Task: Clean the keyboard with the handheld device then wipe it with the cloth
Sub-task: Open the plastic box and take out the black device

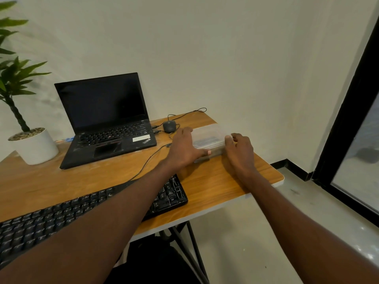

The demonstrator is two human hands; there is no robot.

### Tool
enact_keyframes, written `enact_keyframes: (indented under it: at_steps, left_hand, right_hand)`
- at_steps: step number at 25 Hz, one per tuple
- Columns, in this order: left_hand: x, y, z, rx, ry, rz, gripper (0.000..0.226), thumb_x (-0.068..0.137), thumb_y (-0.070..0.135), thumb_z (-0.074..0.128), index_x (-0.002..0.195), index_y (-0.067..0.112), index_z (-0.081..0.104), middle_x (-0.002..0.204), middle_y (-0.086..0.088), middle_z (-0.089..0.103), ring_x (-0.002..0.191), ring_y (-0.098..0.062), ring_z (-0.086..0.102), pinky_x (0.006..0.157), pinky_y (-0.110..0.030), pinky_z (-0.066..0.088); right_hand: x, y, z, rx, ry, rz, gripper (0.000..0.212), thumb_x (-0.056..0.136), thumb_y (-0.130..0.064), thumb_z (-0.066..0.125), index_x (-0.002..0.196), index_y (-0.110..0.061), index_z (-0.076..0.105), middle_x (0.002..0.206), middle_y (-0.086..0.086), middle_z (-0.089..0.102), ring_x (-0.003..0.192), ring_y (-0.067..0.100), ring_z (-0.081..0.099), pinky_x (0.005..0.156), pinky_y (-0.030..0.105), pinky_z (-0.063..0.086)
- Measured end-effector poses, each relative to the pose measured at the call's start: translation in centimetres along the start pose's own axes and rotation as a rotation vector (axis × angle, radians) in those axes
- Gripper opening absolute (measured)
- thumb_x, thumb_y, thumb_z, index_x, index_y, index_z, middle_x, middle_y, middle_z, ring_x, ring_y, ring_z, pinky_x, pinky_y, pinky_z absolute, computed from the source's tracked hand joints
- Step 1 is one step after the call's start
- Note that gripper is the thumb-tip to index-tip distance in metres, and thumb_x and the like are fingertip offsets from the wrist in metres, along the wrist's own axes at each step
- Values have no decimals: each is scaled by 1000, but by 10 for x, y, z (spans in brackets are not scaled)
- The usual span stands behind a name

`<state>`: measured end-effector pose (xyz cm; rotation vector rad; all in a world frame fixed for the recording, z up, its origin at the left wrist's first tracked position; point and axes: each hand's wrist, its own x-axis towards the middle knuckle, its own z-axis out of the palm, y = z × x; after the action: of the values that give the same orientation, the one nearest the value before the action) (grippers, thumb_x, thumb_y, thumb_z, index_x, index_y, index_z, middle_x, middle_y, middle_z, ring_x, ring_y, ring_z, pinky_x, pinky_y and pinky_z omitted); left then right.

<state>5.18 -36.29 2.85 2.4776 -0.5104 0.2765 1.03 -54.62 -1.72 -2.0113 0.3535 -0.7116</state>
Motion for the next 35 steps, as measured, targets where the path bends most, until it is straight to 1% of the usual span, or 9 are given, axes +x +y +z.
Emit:
enact_keyframes:
  at_steps: [4, 7, 12, 16, 19, 22, 29, 33, 35]
  left_hand:
    - [-4, 6, -12, -7, 176, 191, 109, 65, 43, 98, 152, 12, 39, 155, -7, 36, 139, -27, 41, 113, -45, 46]
    - [-25, 31, -21, -131, 179, 235, 99, 83, 20, 89, 162, 14, 30, 164, -7, 29, 146, -24, 36, 113, -33, 43]
    - [-78, 46, -31, -204, 234, 286, 38, 104, 12, 62, 142, 18, 60, 112, 0, 73, 96, -18, 70, 70, -14, 50]
    - [-118, 42, -16, 15, -16, 261, 44, 101, 8, 65, 142, 24, 66, 134, -3, 71, 122, -20, 65, 106, -36, 53]
    - [-125, 36, -11, 147, -249, 197, 62, 92, -4, 61, 149, 20, 59, 142, -9, 65, 130, -26, 60, 109, -39, 49]
    - [-118, 37, -10, 306, -372, 233, 51, 89, -3, 62, 139, 10, 61, 136, -11, 62, 126, -31, 59, 103, -40, 50]
    - [-114, 37, -6, 346, -404, 241, 39, 88, 4, 61, 127, 4, 66, 130, -12, 59, 121, -31, 56, 101, -43, 51]
    - [-109, 40, -28, 159, -474, 176, 58, 96, -3, 55, 151, 14, 53, 156, -7, 49, 145, -25, 44, 119, -33, 39]
    - [-101, 35, -42, 110, -397, 196, 56, 99, 0, 57, 152, 16, 52, 158, -6, 50, 146, -22, 44, 113, -26, 35]
  right_hand:
    - [-2, 0, -5, 169, 43, -48, 42, 104, -42, 50, 142, -24, 54, 134, 5, 52, 121, 21, 54, 100, 39, 51]
    - [-13, -8, -22, 350, 66, 44, 32, 101, -29, 61, 133, -25, 60, 118, 1, 59, 107, 17, 61, 86, 26, 53]
    - [-20, -1, -70, 190, 48, -48, 17, 88, -25, 77, 105, -27, 76, 80, -10, 71, 78, 9, 66, 81, 34, 56]
    - [-30, 12, -104, -178, -106, -136, 35, 88, -2, 62, 106, -25, 80, 110, -4, 76, 101, 15, 68, 89, 29, 52]
    - [-45, 20, -102, -317, -230, -146, 45, 94, -1, 50, 120, -25, 77, 116, 4, 68, 109, 24, 62, 86, 31, 47]
    - [-46, 20, -100, -435, -247, -188, 45, 96, -3, 49, 124, -27, 75, 103, 3, 57, 99, 25, 58, 76, 31, 40]
    - [-41, 18, -101, -399, -270, -139, 31, 96, -44, 58, 118, -32, 77, 104, -6, 64, 95, 16, 57, 65, 22, 36]
    - [-36, 14, -101, -380, -285, -95, 30, 93, -43, 61, 115, -30, 77, 102, -3, 66, 95, 18, 61, 71, 26, 43]
    - [-35, 2, -100, -311, -219, -14, 27, 93, -38, 64, 115, -26, 75, 98, -3, 67, 95, 18, 62, 77, 29, 45]
